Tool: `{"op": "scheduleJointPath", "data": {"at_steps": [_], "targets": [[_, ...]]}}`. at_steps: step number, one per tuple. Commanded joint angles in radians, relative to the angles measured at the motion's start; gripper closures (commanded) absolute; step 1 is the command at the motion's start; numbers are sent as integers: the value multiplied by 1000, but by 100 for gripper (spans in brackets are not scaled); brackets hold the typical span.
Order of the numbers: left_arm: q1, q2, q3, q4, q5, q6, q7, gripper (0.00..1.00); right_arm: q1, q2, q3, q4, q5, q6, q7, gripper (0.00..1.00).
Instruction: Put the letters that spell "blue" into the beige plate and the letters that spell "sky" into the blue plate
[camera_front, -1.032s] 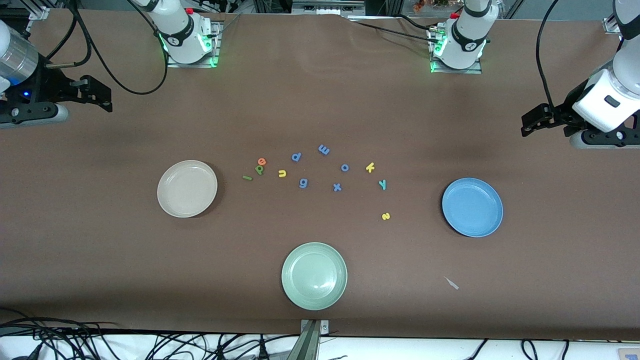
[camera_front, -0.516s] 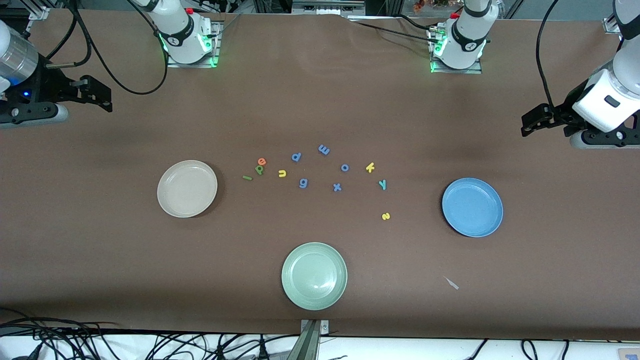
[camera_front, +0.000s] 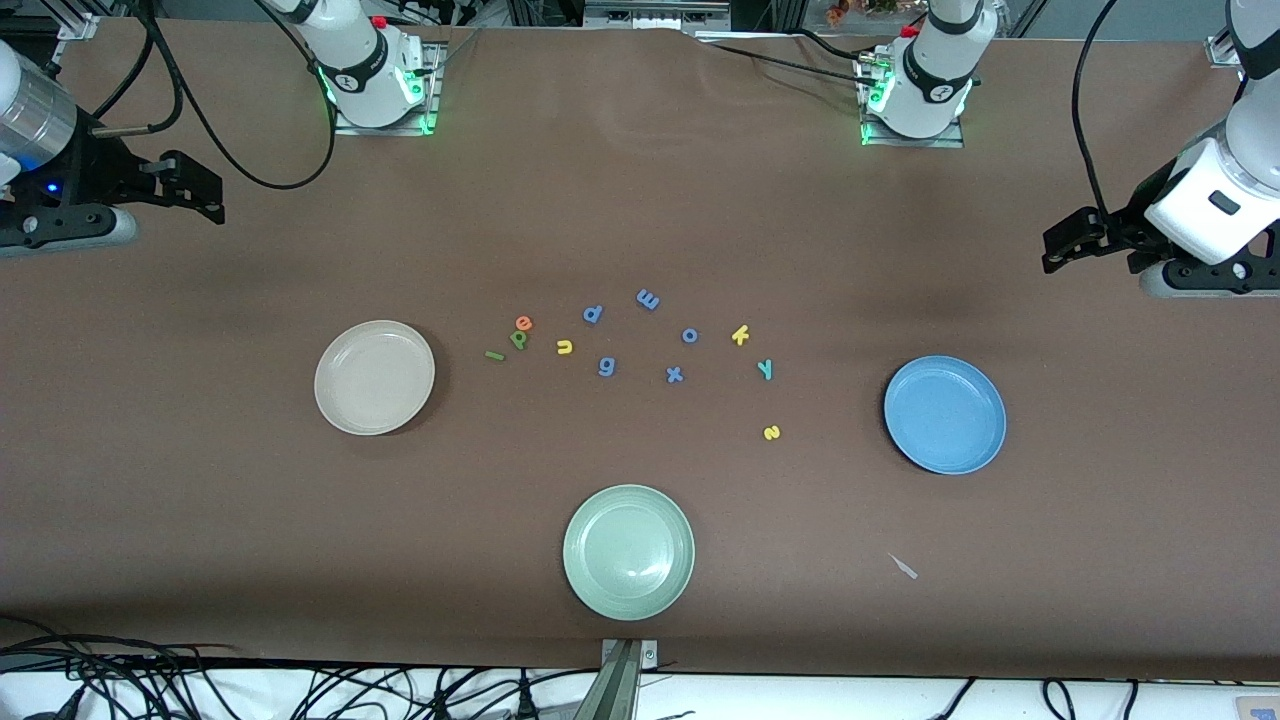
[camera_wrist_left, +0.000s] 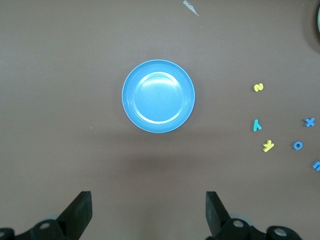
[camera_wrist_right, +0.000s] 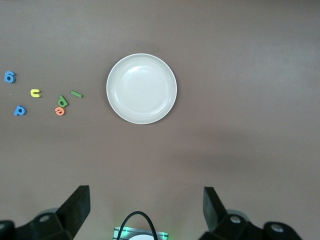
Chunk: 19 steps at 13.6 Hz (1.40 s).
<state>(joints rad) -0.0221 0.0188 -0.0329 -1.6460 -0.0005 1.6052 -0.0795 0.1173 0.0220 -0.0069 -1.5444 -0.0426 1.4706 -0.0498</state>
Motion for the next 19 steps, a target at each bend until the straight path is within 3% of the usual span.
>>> {"op": "scheduleJointPath", "data": {"at_steps": [1,4,8,19], "targets": [[5,-2,-2,15,17,-11,6,0,-10,12,1,26,16,-16,-7,0],[5,-2,-2,15,20,-11,6,0,-11,12,-2,27,18,-10,5,0],[4,0,-4,14,22,-14,14,0,-11,12,-39,27,110,-1,2,0],[1,4,-4,15,23,-16,15,0,19,33,-27,26,115,25,-10,0]]}}
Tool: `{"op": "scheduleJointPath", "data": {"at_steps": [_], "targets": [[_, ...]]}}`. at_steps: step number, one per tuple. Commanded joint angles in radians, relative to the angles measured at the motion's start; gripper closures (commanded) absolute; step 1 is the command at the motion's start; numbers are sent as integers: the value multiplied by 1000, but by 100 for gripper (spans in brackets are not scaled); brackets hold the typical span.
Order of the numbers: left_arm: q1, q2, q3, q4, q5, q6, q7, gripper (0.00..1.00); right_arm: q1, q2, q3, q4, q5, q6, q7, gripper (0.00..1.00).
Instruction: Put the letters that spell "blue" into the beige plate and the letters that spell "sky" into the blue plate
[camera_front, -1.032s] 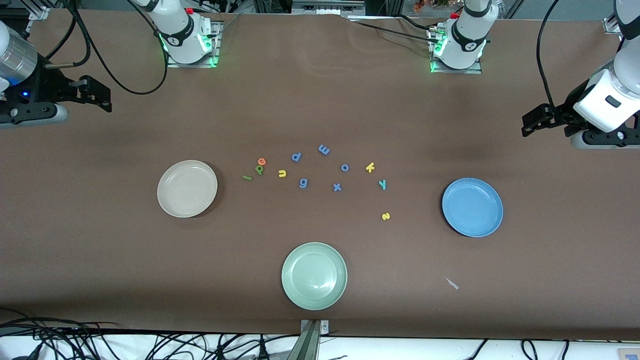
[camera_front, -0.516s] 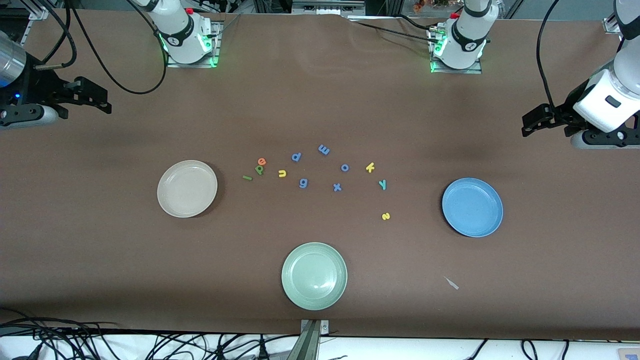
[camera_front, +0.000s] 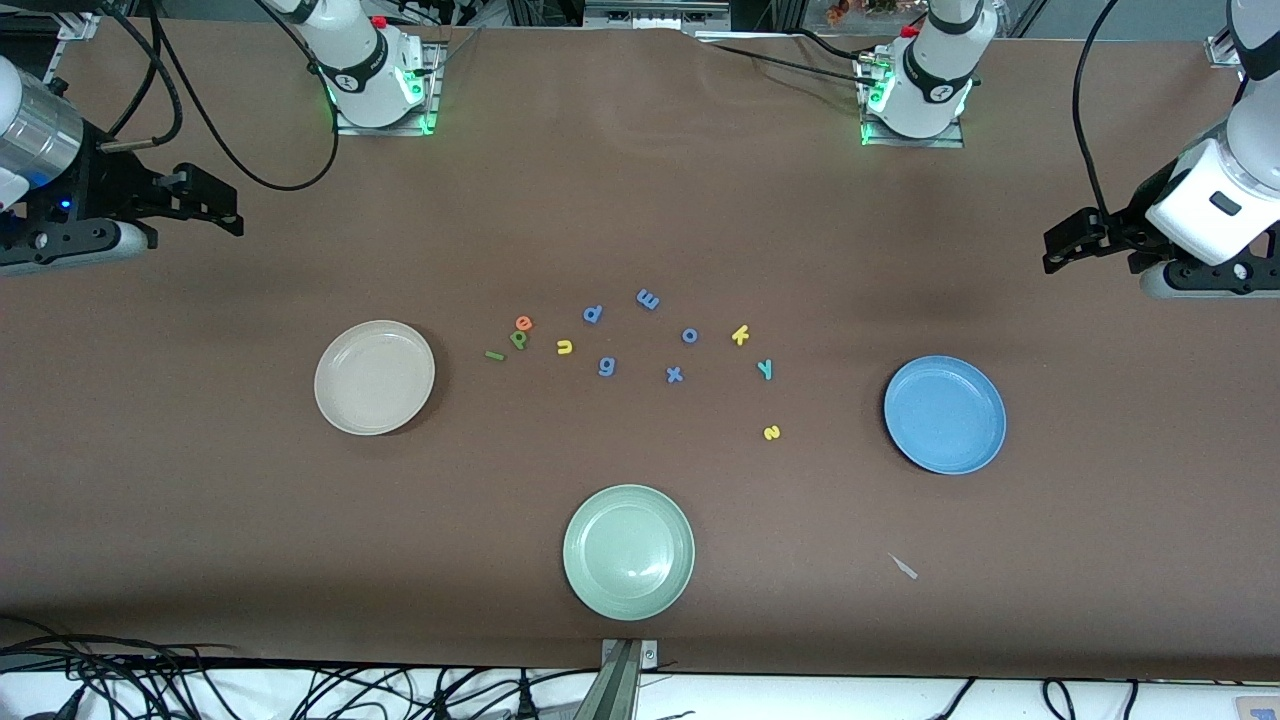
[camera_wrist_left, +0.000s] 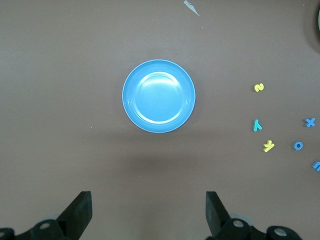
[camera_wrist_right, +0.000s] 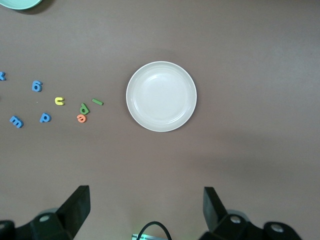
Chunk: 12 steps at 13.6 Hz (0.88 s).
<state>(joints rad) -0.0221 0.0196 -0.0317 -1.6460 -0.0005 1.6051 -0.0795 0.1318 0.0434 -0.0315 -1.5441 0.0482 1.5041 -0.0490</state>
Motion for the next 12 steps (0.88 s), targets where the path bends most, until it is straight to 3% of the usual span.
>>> {"op": "scheduleJointPath", "data": {"at_steps": [1,9,12], "targets": [[1,3,-5,15,23,-16,15,0,3,22,-2,25,24,-12,-12,0],[-12,8,-5,15,14,-13,21,0,5,47,-1,-56,-1,45,-12,0],[-51,81,-7,61,13,-5,29,0,-3,53,-4,-94,-1,42,-17,0]]}}
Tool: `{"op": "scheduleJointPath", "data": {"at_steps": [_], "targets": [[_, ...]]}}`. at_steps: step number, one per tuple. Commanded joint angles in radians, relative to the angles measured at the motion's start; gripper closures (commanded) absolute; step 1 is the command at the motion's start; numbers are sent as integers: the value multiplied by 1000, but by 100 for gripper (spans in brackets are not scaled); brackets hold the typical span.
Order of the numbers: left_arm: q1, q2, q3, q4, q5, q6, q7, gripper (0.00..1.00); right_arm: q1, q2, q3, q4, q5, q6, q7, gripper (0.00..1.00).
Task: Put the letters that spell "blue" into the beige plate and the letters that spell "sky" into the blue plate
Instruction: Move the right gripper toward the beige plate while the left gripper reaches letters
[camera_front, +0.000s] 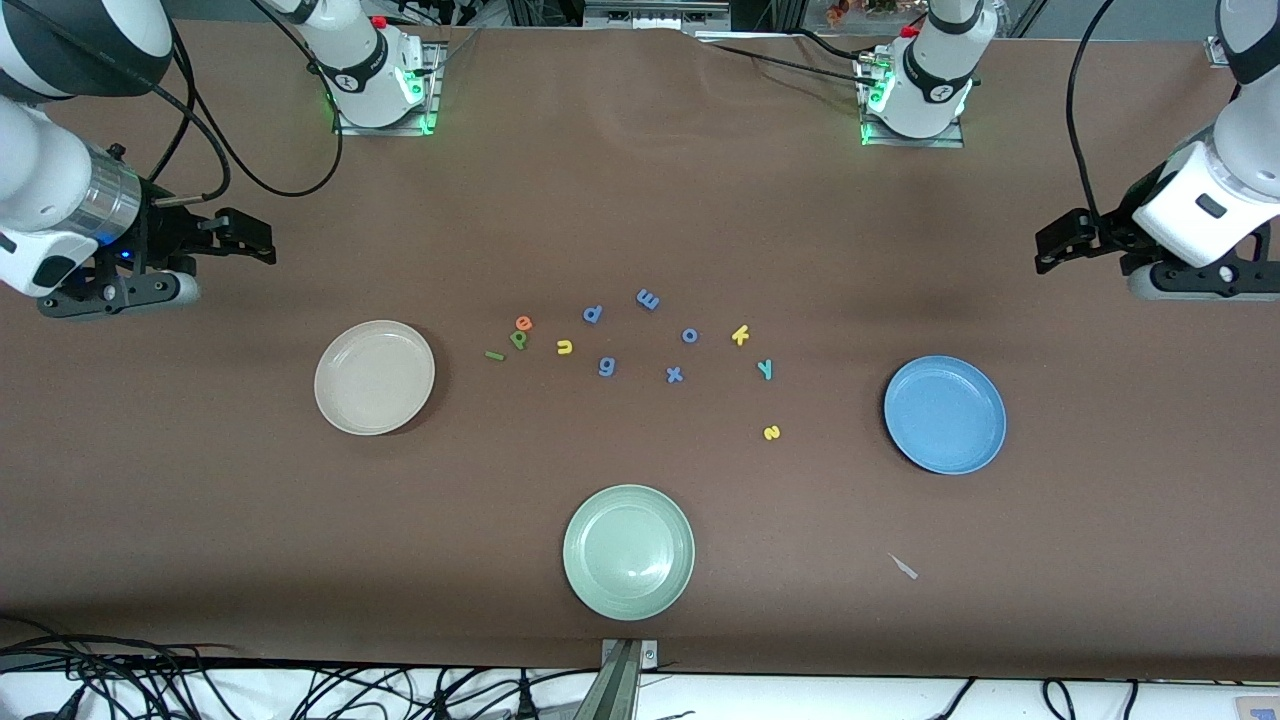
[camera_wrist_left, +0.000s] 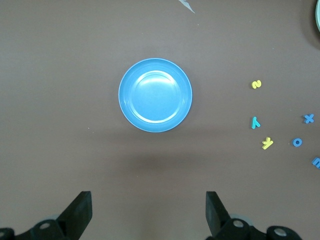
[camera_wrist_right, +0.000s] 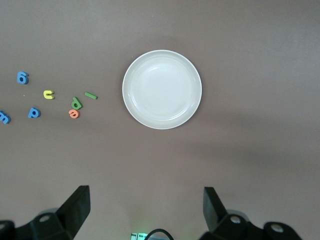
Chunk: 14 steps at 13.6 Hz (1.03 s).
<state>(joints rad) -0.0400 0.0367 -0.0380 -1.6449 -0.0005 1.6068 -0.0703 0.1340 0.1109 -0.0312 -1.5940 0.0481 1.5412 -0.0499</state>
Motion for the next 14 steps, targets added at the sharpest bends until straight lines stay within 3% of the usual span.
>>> {"op": "scheduleJointPath", "data": {"at_steps": [1,5,7,9,11,14], "targets": [[-56,106,0,94,13,-7,33,0,-8,-11,-4,-46,-1,2,-21,0],[-179,319,3,259,19,-5,23,0,-8,21,-3,-53,-1,13,-27,0],[-201,403,3,331,19,13,-52,0,-8,36,40,-86,1,95,-24,0],[-205,462,0,347,14,89,-77,0,-7,47,85,-145,3,213,-8,0],[-242,508,0,347,19,139,-72,0,-7,47,122,-275,9,395,54,0],[-282,571,0,347,17,195,125,0,-7,59,229,-438,3,659,239,1]]}}
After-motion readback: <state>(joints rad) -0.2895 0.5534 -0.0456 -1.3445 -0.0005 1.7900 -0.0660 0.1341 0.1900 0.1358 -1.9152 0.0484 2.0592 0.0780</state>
